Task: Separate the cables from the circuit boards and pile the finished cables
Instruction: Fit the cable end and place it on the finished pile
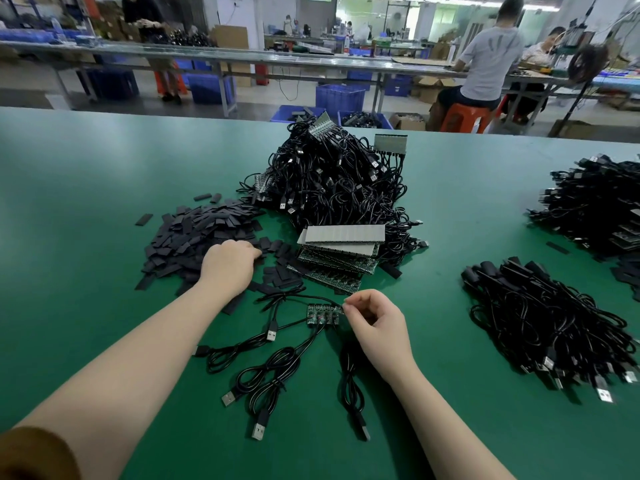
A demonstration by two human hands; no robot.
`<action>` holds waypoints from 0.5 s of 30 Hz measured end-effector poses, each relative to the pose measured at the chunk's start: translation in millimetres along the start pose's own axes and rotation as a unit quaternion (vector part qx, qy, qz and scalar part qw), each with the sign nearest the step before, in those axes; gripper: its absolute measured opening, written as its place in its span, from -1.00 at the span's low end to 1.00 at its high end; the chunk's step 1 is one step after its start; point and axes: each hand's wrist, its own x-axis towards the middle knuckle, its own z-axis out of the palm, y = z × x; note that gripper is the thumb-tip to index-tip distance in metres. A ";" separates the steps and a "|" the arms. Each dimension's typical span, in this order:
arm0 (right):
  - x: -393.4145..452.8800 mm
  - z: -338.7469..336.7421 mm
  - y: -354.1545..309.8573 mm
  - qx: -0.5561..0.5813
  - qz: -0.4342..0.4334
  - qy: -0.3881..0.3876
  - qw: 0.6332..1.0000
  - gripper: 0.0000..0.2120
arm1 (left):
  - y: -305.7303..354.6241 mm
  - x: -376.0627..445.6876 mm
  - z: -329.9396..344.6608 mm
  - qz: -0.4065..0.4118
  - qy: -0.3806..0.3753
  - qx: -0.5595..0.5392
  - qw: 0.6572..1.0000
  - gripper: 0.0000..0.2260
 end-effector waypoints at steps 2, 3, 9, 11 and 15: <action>0.7 0.1 -0.4 0.001 0.001 -0.001 1.000 -0.80 | 1.8 2.8 0.8 -0.004 -0.025 0.009 1.000 -0.57; 1.0 0.3 -0.4 0.000 0.002 -0.002 1.000 -0.80 | 2.4 3.8 0.2 -0.002 -0.024 0.026 0.999 -0.63; 1.2 0.1 -1.1 -0.006 0.001 -0.003 1.000 -0.80 | 6.5 5.5 -2.9 -0.015 -0.022 0.051 0.998 -0.75; 1.1 0.0 -1.3 -0.007 0.002 -0.003 1.000 -0.80 | 7.4 6.2 -3.6 -0.024 -0.028 0.033 0.999 -0.76; 1.3 -0.5 -1.9 -0.008 0.003 -0.003 1.000 -0.81 | 6.3 3.7 -4.5 -0.056 0.021 -0.043 0.997 -0.75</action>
